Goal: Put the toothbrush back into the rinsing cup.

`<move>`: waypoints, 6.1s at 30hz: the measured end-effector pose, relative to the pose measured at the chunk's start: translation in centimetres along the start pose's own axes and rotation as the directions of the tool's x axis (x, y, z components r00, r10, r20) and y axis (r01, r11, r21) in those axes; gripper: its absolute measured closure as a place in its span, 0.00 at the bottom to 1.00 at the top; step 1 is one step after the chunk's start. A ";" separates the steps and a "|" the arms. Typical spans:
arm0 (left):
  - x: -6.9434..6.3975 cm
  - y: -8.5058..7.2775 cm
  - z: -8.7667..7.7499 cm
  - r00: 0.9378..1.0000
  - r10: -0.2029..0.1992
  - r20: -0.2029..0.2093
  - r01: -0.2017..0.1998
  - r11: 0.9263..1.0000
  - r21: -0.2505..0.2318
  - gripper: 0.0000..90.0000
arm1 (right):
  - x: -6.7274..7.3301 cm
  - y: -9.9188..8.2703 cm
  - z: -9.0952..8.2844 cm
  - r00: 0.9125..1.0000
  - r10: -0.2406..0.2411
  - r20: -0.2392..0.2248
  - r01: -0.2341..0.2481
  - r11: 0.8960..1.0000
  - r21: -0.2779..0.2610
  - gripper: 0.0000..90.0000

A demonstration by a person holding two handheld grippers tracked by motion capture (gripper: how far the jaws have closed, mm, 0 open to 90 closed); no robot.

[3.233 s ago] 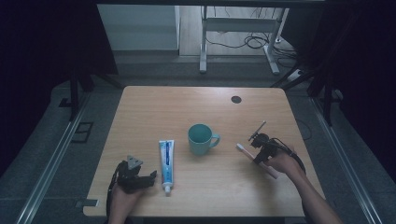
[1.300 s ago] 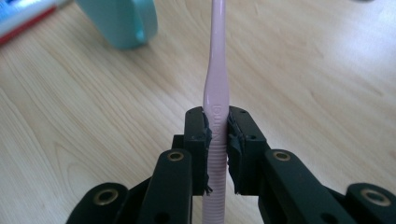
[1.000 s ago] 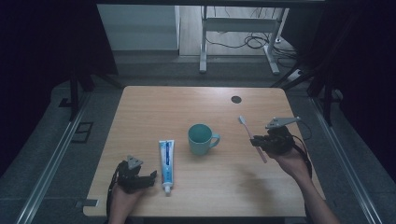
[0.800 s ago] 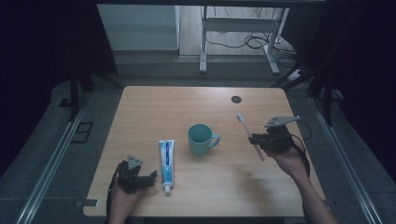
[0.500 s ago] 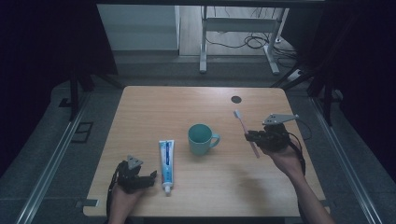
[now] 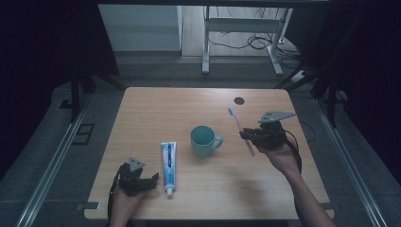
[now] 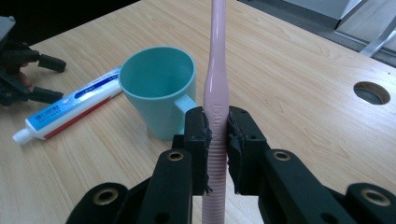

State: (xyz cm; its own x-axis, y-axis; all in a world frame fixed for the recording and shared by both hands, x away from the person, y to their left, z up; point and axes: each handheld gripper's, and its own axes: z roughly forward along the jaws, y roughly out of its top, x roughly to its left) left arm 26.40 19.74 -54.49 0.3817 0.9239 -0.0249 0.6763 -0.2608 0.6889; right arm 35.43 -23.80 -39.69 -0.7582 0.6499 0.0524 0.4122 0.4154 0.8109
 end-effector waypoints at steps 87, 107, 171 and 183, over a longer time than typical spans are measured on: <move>0.0 0.0 0.0 1.000 0.008 0.009 -0.008 1.000 0.006 0.14 | 4.8 5.9 9.7 0.993 -0.024 -0.118 -0.001 0.979 -0.205 0.87; 0.0 0.0 0.0 1.000 0.008 0.010 -0.009 1.000 0.005 0.14 | 4.1 2.8 11.5 0.991 0.008 -0.137 -0.030 0.987 -0.160 0.86; 0.0 0.0 0.0 1.000 0.009 0.010 -0.009 1.000 0.005 0.14 | 4.9 1.3 12.8 0.994 -0.016 -0.108 0.010 0.999 -0.050 0.60; 0.0 0.0 0.0 1.000 0.008 0.011 -0.008 1.000 0.006 0.14 | 4.7 1.2 11.5 0.993 -0.048 -0.105 0.043 0.998 -0.047 0.48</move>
State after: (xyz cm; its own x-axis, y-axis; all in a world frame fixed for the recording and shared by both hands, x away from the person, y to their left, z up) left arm 26.43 19.72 -54.46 0.3944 0.9185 -0.0274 0.6766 -0.2701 0.6850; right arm 38.16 -12.88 -45.18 -0.8260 0.5587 0.0743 0.3547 0.4128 0.8389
